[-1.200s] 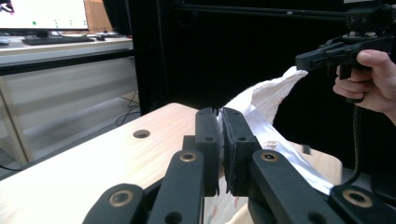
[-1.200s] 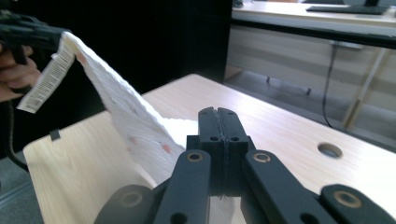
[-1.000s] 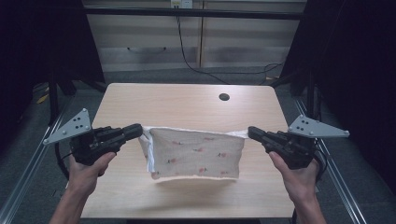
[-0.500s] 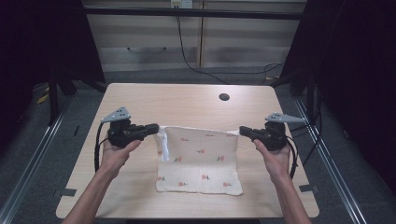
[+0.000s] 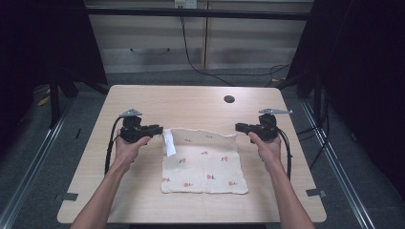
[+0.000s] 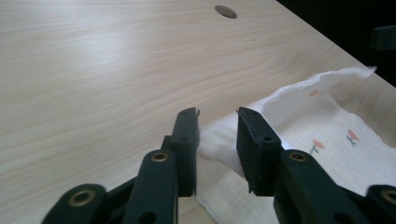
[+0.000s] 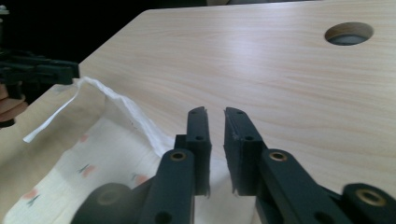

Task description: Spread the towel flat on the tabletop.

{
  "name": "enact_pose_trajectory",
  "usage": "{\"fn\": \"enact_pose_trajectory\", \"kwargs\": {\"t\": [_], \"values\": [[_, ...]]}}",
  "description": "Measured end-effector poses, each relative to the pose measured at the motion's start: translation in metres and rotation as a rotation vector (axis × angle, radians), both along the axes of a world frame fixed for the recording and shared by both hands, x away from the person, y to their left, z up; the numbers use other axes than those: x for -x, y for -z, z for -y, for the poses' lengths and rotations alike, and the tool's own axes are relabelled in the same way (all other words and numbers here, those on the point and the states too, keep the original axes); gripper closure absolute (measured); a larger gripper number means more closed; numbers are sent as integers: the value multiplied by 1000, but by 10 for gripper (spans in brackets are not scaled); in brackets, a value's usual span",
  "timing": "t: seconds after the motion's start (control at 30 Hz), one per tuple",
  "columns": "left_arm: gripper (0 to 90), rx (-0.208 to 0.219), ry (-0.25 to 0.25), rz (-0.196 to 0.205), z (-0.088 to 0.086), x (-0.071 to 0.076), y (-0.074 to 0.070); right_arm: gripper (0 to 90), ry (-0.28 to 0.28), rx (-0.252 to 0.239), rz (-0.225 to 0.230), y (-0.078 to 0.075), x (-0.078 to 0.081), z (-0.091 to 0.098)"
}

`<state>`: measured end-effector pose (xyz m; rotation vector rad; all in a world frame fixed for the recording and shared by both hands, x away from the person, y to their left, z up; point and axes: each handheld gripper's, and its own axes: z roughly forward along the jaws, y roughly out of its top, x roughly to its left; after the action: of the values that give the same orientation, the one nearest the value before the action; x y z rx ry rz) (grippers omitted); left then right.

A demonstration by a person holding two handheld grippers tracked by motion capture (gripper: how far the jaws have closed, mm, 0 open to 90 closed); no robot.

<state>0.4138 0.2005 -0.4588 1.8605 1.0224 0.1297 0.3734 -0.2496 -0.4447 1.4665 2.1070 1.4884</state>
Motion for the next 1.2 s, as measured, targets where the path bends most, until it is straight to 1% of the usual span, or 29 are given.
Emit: {"fn": "enact_pose_trajectory", "kwargs": {"t": [0.03,0.07,0.1,0.17,0.23,0.27,0.3,0.33,0.37,0.43,0.5,0.57,0.6,0.63,0.67,0.8,0.9,0.93,1.0,1.07,1.1,1.13,1.2], "values": [[660,18,-14,-4,-3,-1,0,774,17,5,-5,1,-4,0],[618,34,-25,-10,-6,-2,-1,774,18,4,-10,2,-8,1],[608,32,-32,-4,-8,-1,-2,764,14,0,-14,3,-10,1],[583,44,-36,0,-11,-1,-4,739,13,7,-17,2,-12,0],[563,49,-37,3,-15,1,-6,716,20,32,-15,2,-11,-1],[563,46,-32,7,-15,1,-7,715,18,46,-20,1,-11,-2],[560,41,-21,8,-16,3,-8,709,11,48,-20,1,-10,-2],[546,48,-21,8,-17,4,-9,698,7,63,-14,1,-9,-1],[535,46,-15,15,-18,5,-9,681,4,69,-8,1,-8,-1],[518,59,-3,16,-21,9,-10,655,0,80,-1,-2,-4,1],[476,57,2,17,-23,12,-10,617,7,93,0,-4,0,3],[465,52,15,20,-24,16,-9,602,0,77,-7,-6,3,8],[465,60,14,20,-24,18,-9,595,-5,81,-1,-6,6,11],[465,60,26,20,-25,20,-9,590,-3,83,-3,-6,7,12],[465,60,33,22,-24,22,-9,585,-8,84,-2,-6,10,15],[448,35,70,25,-21,31,-9,570,-29,103,-7,-4,21,18],[444,30,82,36,-20,40,-8,584,-60,111,0,0,28,18],[444,26,93,33,-20,43,-7,585,-63,112,-8,1,30,18],[445,14,101,34,-20,50,-5,587,-79,119,-8,4,35,16],[449,0,116,45,-22,58,-4,589,-93,127,-3,6,40,14],[469,-4,121,48,-23,61,-4,596,-99,124,-2,6,43,12],[468,-2,119,49,-24,63,-4,598,-107,128,3,7,45,10],[469,-3,119,53,-27,68,-4,612,-116,136,0,9,50,8]]}}
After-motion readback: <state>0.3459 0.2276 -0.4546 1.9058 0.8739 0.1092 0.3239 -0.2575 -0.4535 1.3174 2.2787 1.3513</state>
